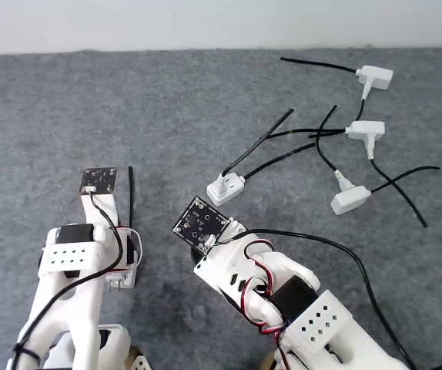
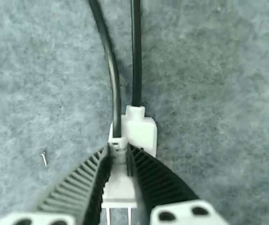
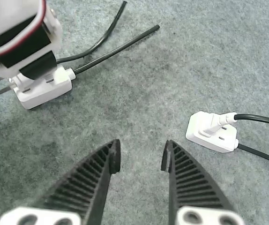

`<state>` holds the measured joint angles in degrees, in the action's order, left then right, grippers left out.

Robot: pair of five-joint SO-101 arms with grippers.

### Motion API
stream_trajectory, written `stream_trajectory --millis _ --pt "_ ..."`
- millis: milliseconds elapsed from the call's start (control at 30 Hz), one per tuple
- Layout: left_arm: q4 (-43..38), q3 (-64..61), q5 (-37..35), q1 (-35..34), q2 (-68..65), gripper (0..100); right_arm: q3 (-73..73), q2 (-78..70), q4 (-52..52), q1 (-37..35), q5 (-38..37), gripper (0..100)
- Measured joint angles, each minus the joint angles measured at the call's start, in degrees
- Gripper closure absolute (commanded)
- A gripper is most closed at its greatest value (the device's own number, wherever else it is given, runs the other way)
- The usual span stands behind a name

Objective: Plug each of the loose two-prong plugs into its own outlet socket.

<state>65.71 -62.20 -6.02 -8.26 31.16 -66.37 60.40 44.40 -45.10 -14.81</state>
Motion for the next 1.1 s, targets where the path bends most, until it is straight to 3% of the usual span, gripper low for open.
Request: stream_trajectory --millis 200,433,600,733,933,1100 --pt "0.97 1.49 2.9 -0.09 -0.7 99 0.0 0.0 0.0 0.0 0.0 83.8" --pt "13.1 16.97 3.25 -0.18 -0.88 99 0.0 0.0 0.0 0.0 0.0 83.9" --pt "16.35 20.57 3.25 -0.26 -0.88 99 0.0 0.0 0.0 0.0 0.0 83.9" --pt "13.27 14.33 3.34 0.88 -0.79 99 0.0 0.0 0.0 0.0 0.0 83.9" --pt "1.41 -0.26 3.16 4.66 0.09 99 0.0 0.0 0.0 0.0 0.0 83.9" --pt "-4.04 -2.73 3.16 5.89 0.26 99 0.0 0.0 0.0 0.0 0.0 83.9"
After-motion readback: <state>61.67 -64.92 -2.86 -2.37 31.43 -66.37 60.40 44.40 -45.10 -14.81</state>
